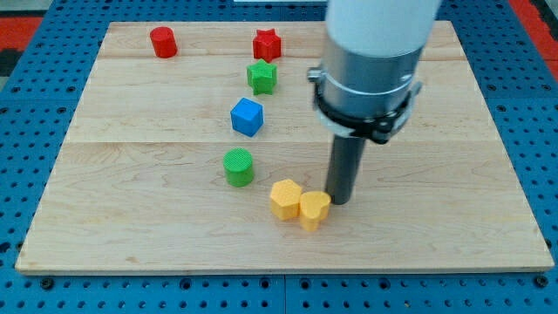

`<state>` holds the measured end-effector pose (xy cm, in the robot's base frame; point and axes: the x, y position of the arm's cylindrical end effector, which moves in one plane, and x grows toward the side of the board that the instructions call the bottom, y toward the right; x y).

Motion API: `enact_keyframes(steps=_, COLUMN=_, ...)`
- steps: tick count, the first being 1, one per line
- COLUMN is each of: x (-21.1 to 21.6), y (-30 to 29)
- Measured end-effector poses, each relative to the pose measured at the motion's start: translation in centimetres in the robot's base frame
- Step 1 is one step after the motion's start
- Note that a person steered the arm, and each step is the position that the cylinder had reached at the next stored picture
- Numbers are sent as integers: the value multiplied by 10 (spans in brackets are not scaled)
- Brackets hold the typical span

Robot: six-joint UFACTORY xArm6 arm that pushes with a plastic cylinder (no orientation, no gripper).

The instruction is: Place the yellow heart to the bottom of the yellow hexagon

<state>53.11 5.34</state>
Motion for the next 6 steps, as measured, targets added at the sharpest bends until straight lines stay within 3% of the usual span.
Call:
enact_keyframes(steps=3, x=0, y=-75)
enact_keyframes(steps=5, x=0, y=-19)
enact_keyframes(steps=6, x=14, y=-23)
